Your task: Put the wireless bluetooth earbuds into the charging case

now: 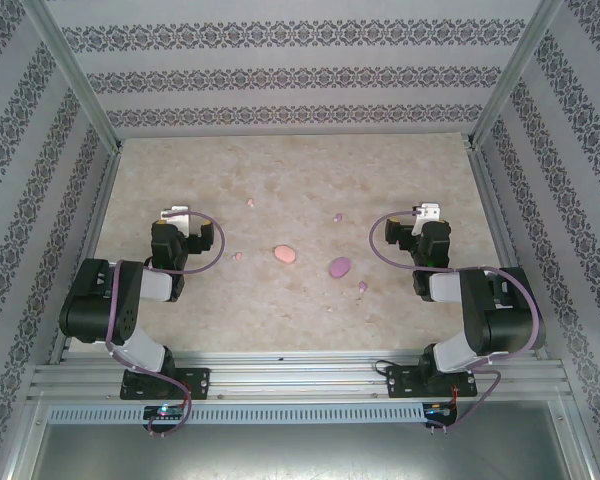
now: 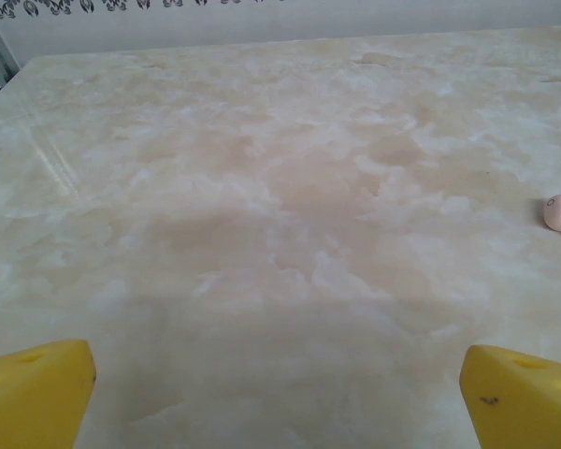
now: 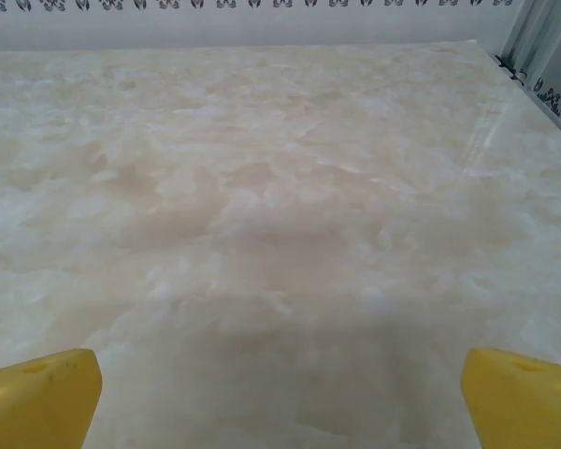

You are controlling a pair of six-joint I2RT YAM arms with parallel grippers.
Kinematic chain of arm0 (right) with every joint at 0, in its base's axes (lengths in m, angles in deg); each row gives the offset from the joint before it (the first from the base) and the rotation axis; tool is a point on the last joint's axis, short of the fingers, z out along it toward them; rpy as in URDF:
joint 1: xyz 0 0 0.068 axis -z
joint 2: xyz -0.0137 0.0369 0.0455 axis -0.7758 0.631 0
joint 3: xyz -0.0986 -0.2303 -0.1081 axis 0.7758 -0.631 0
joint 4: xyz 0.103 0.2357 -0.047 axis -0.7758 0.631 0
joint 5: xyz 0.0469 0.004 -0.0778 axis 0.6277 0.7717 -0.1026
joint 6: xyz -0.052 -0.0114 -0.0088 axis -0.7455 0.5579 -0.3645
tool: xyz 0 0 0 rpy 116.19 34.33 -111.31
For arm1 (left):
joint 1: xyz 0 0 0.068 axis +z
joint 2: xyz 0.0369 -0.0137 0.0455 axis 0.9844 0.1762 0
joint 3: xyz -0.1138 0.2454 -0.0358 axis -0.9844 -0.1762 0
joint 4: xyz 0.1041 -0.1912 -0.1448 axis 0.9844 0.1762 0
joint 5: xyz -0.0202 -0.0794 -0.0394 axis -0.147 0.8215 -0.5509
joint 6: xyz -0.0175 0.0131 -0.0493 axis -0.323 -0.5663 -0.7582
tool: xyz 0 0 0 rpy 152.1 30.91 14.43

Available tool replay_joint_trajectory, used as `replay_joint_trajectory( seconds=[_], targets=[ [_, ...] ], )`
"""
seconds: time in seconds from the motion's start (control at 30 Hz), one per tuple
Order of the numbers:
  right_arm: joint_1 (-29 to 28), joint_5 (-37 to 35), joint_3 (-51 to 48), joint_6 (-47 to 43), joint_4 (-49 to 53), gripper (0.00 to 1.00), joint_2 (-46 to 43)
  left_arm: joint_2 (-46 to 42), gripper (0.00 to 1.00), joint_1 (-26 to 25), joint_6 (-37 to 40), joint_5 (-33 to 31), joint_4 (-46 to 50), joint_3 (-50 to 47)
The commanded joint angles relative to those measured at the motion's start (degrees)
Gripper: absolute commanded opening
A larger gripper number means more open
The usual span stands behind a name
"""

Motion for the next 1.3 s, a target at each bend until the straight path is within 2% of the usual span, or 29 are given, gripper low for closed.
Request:
replay_joint_trajectory(
  seconds=[0.0,1.27],
  targets=[
    [0.16,1.64,0.96,-1.03,-2.13,0.98,-0.05,-0.51,1.00,0.35,-0.99,0.47,0.09,0.06],
    [0.25,2.51,1.43,-0.95,-0.75,0.98,-0.67,-0.54,1.00,0.38,-1.04,0.42,0.05,0.13]
  ],
)
